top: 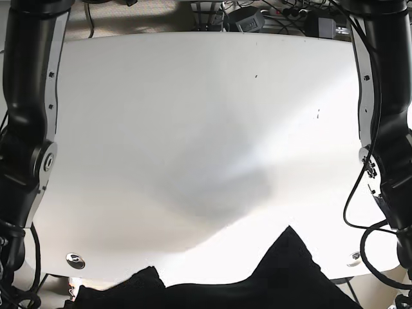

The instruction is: Fold the T-shirt properly

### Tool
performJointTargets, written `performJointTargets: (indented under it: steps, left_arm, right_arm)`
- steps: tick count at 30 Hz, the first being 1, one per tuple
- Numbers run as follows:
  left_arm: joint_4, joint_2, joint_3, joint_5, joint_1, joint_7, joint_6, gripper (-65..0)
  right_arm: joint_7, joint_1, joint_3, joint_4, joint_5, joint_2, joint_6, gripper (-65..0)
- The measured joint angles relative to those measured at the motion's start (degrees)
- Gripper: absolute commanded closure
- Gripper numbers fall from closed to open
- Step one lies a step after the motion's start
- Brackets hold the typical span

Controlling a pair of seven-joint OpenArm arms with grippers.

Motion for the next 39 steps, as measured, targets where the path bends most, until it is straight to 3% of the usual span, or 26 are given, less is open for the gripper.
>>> performJointTargets:
  steps: [4,6,9,12,14,17,20,24,32,39]
  left_arm:
    - [-0.9,-0.2,0.3,1.4,3.3,4.6,0.0,0.0]
    - [3.1,-0.7,0.3,0.9,4.7,4.4,-0.1,0.0]
    - [15.0,-2.0,-2.0,-0.8,14.6,2.1,-0.5,0.0]
    - [22.7,-1.1,-6.6,0.3,28.6,8.3,-0.6,0.0]
    - [28.3,-0.9,-10.1,0.4,36.5,10.6,-0.6,0.0]
    - [37.2,-1.5,-13.8,-0.9,47.2,8.5,-0.7,0.0]
    - [41.8,0.7,-17.2,-0.4,59.0,9.6,-1.1,0.0]
    - [48.7,4.1,-24.9,0.0,72.7,9.7,-6.6,0.0]
    - [55.8,8.7,-31.4,0.0,88.4,9.5,-7.5,0.0]
    - [57.0,9.2,-36.4,-0.6,97.7,9.0,-8.6,0.0]
  right_arm:
    - [-2.4,-3.8,-0.3,4.3,0.8,-0.5,0.48,-1.9]
    - [-4.8,-9.5,2.3,9.1,0.7,-0.9,0.68,-1.9]
    - [-8.2,-20.8,7.4,17.6,0.7,-1.0,0.63,-1.9]
    - [-9.8,-31.1,10.4,26.0,1.6,-1.9,0.68,-1.9]
    - [-9.9,-39.7,13.6,30.7,4.8,-3.1,0.79,-1.9]
    - [-11.1,-52.7,16.6,35.2,7.5,-3.3,0.42,-1.9]
    - [-10.8,-63.6,19.6,39.7,11.2,-3.9,-0.02,-1.9]
    - [-10.4,-77.5,23.0,46.2,12.6,-5.9,0.24,-1.9]
    - [-9.9,-92.9,25.9,52.0,13.9,-8.0,0.2,-2.1]
    - [-9.5,-101.5,26.0,52.1,14.1,-8.9,0.55,-2.1]
